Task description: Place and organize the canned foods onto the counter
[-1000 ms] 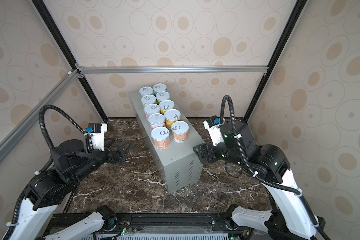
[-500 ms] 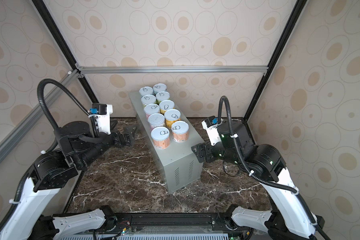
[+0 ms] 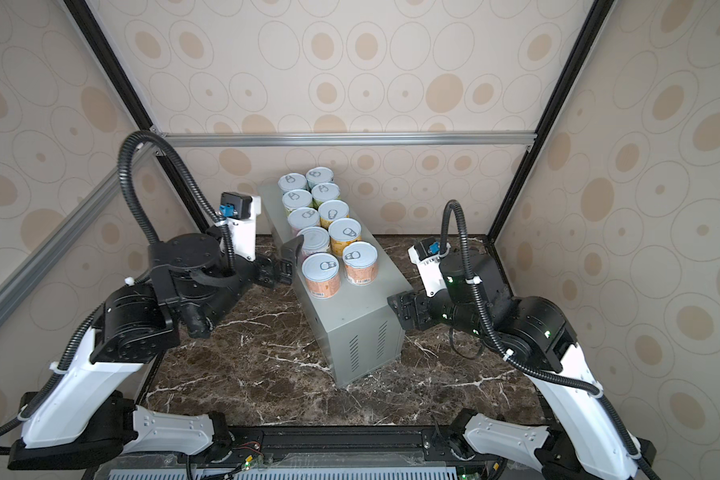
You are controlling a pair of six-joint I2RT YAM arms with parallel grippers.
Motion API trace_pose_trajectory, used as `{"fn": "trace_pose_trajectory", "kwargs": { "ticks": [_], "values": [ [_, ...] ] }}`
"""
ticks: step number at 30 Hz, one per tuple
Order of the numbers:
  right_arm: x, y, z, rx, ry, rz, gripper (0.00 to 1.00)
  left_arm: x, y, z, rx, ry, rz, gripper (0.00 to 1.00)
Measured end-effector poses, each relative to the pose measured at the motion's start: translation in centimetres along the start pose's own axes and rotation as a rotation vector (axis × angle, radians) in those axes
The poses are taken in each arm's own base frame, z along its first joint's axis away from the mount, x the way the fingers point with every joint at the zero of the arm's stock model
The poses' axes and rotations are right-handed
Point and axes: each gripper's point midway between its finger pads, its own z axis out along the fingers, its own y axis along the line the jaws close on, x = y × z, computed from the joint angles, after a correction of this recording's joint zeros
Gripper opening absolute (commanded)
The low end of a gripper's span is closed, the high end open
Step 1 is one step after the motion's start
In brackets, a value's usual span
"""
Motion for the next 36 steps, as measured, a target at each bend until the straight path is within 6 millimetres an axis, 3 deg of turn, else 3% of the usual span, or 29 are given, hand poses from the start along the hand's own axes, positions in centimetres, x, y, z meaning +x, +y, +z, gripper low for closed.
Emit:
{"fn": "trace_pose_trajectory", "kwargs": {
  "ticks": [4,11,18,28,36],
  "values": [
    [0.3,-0.1,-0.2,-0.001,-0.007,-0.003,0.81,2.1,-0.8,-0.1,-0.025,0.016,0.043,0.97],
    [0.6,-0.1,0.2,-0.016,-0.048,-0.02,0.76,3.9,-1.2,-1.0,-0.055,0.012,0.071,0.93],
    [-1.0,0.6,0.4,-0.042,-0.11,-0.03,0.73,6.5,-2.1,-1.2,0.009,0.049,0.061,0.87],
    [-1.7,2.0,3.1,-0.086,-0.082,-0.039,0.67,9.5,-3.1,-2.2,0.157,0.083,0.016,0.79],
    [-2.4,2.6,4.1,-0.106,-0.088,-0.044,0.61,11.1,-4.3,-2.2,0.221,0.089,-0.001,0.78]
  ]
}}
